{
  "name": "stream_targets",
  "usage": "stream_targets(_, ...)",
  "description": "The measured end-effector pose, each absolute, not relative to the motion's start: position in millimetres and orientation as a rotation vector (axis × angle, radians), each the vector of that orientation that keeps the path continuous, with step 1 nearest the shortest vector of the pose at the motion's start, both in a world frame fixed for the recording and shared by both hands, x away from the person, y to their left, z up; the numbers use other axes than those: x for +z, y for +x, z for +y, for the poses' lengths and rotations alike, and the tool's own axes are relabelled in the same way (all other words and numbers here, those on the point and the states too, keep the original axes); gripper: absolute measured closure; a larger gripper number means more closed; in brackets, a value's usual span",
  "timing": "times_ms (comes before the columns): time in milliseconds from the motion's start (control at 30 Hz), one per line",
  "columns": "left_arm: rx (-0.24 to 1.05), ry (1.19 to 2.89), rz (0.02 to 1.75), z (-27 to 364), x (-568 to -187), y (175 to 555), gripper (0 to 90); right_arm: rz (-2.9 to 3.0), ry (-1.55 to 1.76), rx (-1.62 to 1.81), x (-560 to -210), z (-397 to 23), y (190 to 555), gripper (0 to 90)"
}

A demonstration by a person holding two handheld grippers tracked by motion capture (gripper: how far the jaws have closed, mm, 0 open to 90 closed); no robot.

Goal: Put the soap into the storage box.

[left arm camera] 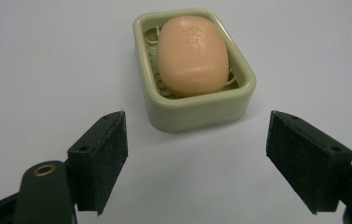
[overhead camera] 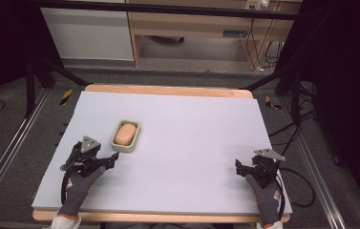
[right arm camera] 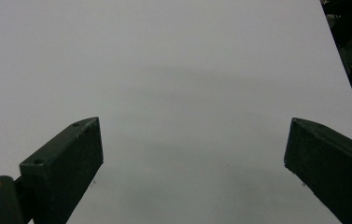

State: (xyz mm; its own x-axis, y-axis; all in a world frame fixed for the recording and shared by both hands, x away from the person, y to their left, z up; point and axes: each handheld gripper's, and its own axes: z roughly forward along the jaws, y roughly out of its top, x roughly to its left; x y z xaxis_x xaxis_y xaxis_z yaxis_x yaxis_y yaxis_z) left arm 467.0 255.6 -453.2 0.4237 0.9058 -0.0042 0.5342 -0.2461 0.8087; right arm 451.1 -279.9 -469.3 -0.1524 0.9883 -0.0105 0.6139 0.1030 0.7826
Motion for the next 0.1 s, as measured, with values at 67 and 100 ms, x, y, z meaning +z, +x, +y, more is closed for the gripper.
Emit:
stream_targets(67, 0.618, 1.919, 1.218, 257.6, -455.1, 464.4, 20.2, 1.831, 1.572, 0.876, -468.9, -280.7, 450.3, 4.8)
stream_targets(100, 0.616, 1.924, 1.217, 259.0, -456.2, 463.7, 20.1, 1.829, 1.575, 0.875, -469.0, -280.8, 450.3, 4.8)
